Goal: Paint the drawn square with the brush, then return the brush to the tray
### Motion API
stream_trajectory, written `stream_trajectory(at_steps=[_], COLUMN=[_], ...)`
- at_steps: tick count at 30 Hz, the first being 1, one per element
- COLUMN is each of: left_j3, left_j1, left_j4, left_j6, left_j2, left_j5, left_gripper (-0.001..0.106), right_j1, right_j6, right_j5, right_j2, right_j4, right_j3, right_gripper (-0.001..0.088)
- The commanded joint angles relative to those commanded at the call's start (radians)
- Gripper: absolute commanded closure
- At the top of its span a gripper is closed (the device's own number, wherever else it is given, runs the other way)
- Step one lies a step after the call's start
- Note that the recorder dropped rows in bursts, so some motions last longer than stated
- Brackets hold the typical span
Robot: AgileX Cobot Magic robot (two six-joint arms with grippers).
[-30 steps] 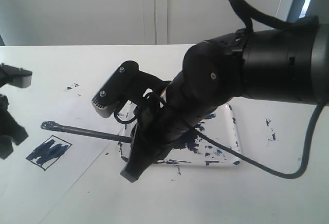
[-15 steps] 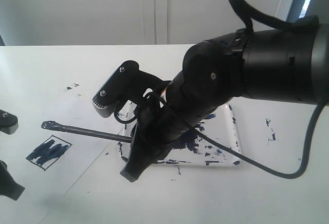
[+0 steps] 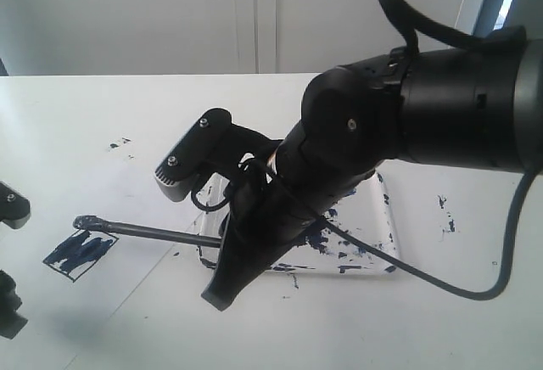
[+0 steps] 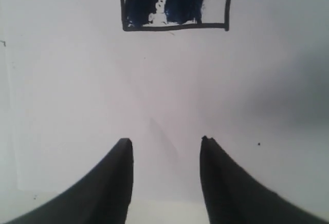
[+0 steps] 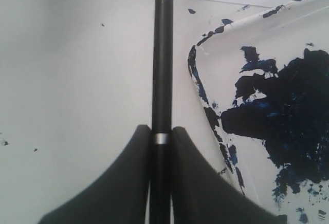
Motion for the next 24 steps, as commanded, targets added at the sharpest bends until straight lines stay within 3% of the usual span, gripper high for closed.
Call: stream_trajectory(at_steps=[24], left_j3=[0.038], left_j1=[0.018], left_j4=[-0.058], left_j6=[-0.061], left_j2=[0.053], left_j5=[-0.101], left_gripper=[0.058], right_j1=[0.002], right_j6=[0.000], right_j5=[0.011], right_j2=[0.017], right_j4=[0.052], right_j3=[0.000], right_gripper=[0.0868])
